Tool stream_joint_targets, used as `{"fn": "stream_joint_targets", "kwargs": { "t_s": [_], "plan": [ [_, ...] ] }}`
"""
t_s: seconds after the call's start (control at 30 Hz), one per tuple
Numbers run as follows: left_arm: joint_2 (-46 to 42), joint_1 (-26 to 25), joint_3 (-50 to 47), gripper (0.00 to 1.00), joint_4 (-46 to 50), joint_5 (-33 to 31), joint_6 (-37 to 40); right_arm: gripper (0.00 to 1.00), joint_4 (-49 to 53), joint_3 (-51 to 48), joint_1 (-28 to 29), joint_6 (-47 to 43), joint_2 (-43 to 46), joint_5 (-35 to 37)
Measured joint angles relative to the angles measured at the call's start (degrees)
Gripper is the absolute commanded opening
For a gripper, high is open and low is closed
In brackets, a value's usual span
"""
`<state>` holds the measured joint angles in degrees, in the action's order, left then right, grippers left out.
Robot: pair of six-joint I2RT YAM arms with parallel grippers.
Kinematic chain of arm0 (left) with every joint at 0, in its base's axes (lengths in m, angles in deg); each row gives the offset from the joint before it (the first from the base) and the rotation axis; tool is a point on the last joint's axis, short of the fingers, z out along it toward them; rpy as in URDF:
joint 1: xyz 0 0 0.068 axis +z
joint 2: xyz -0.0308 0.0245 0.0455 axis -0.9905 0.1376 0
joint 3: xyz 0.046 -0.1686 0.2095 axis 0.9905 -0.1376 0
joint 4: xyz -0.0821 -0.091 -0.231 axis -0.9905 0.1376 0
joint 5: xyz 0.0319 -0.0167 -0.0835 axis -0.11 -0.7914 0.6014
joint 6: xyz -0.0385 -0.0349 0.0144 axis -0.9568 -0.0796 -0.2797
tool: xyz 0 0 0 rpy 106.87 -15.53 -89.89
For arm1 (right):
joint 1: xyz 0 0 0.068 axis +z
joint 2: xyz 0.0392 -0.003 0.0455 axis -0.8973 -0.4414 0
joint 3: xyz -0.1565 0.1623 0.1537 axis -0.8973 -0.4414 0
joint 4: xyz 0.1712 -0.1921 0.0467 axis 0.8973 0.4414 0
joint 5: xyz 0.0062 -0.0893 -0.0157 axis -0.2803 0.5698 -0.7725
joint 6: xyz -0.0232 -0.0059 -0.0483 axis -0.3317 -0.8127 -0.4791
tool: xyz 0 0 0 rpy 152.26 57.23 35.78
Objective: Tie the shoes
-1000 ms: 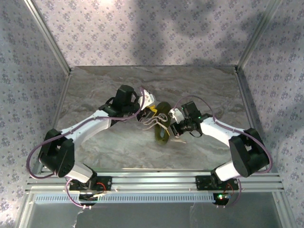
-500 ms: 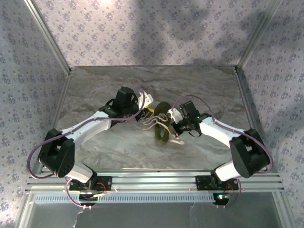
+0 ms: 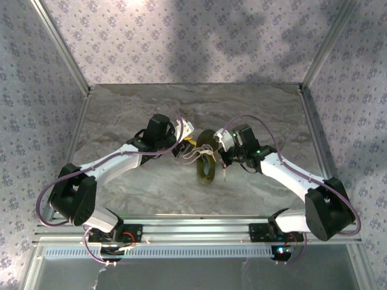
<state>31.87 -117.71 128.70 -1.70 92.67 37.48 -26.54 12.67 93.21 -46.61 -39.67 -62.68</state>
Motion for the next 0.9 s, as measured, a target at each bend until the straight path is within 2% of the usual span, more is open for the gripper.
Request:
{"fn": "stream_joint_targets", "kwargs": {
  "t_s": [0.03, 0.1, 0.37, 0.9],
  "plan": [
    [0.1, 0.0, -0.4, 0.47, -1.2, 0.2, -0.7, 0.00, -0.8, 0.0, 0.0, 0.7, 0.0, 0.0],
    [0.1, -0.3, -1.5, 0.48, -3.8, 0.3, -1.9, 0.00, -2.4, 0.0, 0.0, 1.9, -0.1, -0.1],
    [1.2, -2.6, -6.5, 0.42, -12.4, 0.0, -2.1, 0.00, -5.8, 0.0, 0.1, 4.2, -1.7, -0.4],
    [6.7, -4.7, -7.2, 0.44, -21.3, 0.0, -1.9, 0.00, -9.7, -0.3, 0.6, 5.5, -3.0, -2.0]
  ]
}}
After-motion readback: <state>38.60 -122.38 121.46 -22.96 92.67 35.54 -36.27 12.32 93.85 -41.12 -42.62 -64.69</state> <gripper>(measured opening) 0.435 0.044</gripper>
